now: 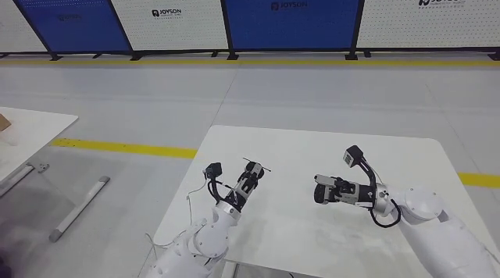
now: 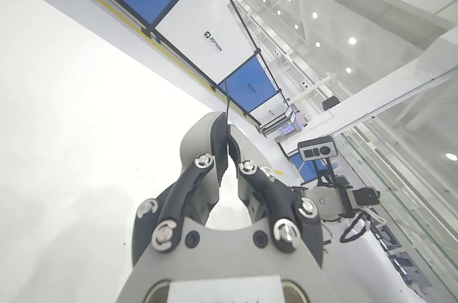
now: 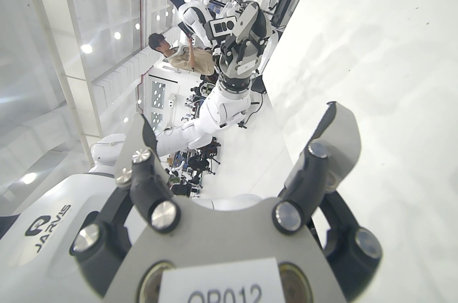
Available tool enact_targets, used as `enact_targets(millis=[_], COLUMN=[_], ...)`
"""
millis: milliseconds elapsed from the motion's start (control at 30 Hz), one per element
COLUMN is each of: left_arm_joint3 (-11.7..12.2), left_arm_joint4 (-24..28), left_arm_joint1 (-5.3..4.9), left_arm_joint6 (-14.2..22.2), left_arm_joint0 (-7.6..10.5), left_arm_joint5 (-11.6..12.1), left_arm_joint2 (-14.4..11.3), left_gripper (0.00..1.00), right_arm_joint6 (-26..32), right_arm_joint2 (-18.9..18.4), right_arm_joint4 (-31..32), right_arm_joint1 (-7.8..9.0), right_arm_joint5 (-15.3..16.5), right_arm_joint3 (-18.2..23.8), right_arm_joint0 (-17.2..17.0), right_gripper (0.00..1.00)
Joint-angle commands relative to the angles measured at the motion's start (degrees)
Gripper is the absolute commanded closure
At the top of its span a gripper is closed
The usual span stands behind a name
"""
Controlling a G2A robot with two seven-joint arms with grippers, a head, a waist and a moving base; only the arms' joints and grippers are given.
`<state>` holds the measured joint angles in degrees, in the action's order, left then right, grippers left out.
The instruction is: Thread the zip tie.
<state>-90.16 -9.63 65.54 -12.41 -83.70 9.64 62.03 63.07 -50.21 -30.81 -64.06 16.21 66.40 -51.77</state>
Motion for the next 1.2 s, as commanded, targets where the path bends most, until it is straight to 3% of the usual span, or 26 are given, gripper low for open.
enact_targets(millis=[0,200,300,367,433,467,633,733,800,1067,1167], left_arm_joint3=[0.0,-0.21,-1.58,-3.13,-5.1,-7.16,-12.62,-15.32,-15.28,-15.28,-15.23], left_arm_joint4=[0.05,0.4,2.83,5.44,7.37,8.74,12.41,18.89,19.5,19.5,20.72], left_arm_joint1=[-0.01,0.03,0.12,0.02,-0.07,-0.14,-0.44,-0.52,-0.56,-0.56,-0.1], left_arm_joint6=[0.02,0.29,0.52,0.69,0.79,0.92,2.45,5.8,6.14,6.14,4.05], left_arm_joint0=[0.0,-0.04,-0.74,-1.97,-3.07,-3.89,-6.99,-8.43,-8.87,-8.87,-8.13], left_arm_joint5=[-0.01,0.2,3.87,7.98,9.84,9.84,9.84,9.84,9.84,9.84,9.84], left_arm_joint2=[0.02,-0.05,0.66,1.96,3.12,3.92,6.85,8.88,9.98,9.98,9.31], left_gripper=[1.0,1.0,1.0,1.0,1.0,1.0,1.0,1.0,1.0,1.0,1.0], right_arm_joint6=[0.0,0.0,0.0,0.0,0.0,0.0,0.0,0.0,0.0,0.0,0.0], right_arm_joint2=[0.0,0.0,0.0,0.0,0.0,0.0,0.0,0.0,0.0,0.0,0.0], right_arm_joint4=[0.0,0.0,0.0,0.0,0.0,0.0,0.0,0.0,0.0,0.0,0.0], right_arm_joint1=[0.0,0.0,0.0,0.0,0.0,0.0,0.0,0.0,0.0,0.0,0.0], right_arm_joint5=[0.0,0.0,0.0,0.0,0.0,0.0,0.0,0.0,0.0,0.0,0.0], right_arm_joint3=[0.0,0.0,0.0,0.0,0.0,0.0,0.0,0.0,0.0,0.0,0.0], right_arm_joint0=[0.0,0.0,0.0,0.0,0.0,0.0,0.0,0.0,0.0,0.0,0.0], right_gripper=[0.0,0.0,0.0,0.0,0.0,0.0,0.0,0.0,0.0,0.0,0.0])
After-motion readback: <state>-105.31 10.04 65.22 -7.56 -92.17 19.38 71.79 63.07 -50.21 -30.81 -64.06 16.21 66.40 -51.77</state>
